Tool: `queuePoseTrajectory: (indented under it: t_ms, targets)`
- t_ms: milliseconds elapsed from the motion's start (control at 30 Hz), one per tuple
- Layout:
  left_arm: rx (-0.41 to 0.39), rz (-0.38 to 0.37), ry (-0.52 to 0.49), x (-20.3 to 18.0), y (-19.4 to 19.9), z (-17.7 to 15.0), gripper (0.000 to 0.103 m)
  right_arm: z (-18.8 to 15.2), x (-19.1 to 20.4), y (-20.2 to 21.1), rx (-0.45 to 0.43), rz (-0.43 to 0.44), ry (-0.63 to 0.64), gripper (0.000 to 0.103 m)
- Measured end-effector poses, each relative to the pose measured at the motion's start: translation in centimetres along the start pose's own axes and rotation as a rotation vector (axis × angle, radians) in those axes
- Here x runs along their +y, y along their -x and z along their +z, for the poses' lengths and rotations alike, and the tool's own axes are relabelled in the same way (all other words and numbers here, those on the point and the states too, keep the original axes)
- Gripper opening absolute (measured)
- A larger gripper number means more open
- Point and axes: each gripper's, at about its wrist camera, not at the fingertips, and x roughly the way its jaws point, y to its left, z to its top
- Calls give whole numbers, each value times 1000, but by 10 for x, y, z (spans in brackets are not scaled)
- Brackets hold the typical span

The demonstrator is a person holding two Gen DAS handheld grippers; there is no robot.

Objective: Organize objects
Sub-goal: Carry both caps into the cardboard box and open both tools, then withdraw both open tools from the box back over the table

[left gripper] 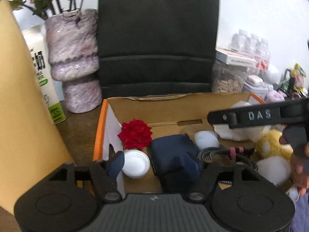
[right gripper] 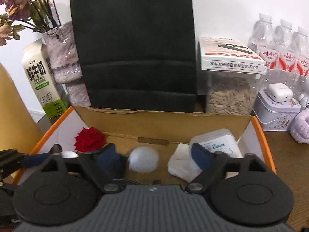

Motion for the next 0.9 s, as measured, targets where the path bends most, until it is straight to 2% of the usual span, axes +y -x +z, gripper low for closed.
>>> queuePoseTrajectory:
  t_ms: [67,133,200,267,300,367,467,567,633,733,800,900]
  targets:
    - [10,-9,26,3,-1,4,72,3,-5,-1,-9,11,-19,87]
    - [32,4,-17,-3,-2,4,72,3,-7,-1,-10,23,-22,87]
    - [46,23,-40,-10,3,3,72,3,-1,3,-6,-9,4,88]
    - [10,-22,-23,-8,23,4,73,4,6,16,-20,-54,61,88]
    - [-18,-44,-12,-6,37,5,75,4,9,31,-40,-43,87,89]
    - [-55,-41,8,-6,65,12,85,6,12,56,-59,-32,118,93]
    - [-118,-17,34,-6,116,12,86,-3,13,101,-92,-49,176,101]
    - [-199,-25,52,-10,171,-20,92,-41,8,151,-120,-16,174,102]
    - [-206,-28,59,-17,205,-53,92,-80,6,189,-141,-2,161,102]
    - [-220,-95,51,-32,255,-119,95,-145,13,253,-170,19,176,103]
    - [-217,-130,50,-41,281,-160,97,-189,20,294,-182,29,185,103]
    - [-156,-130,68,-54,309,-215,97,-251,27,335,-159,42,185,103]
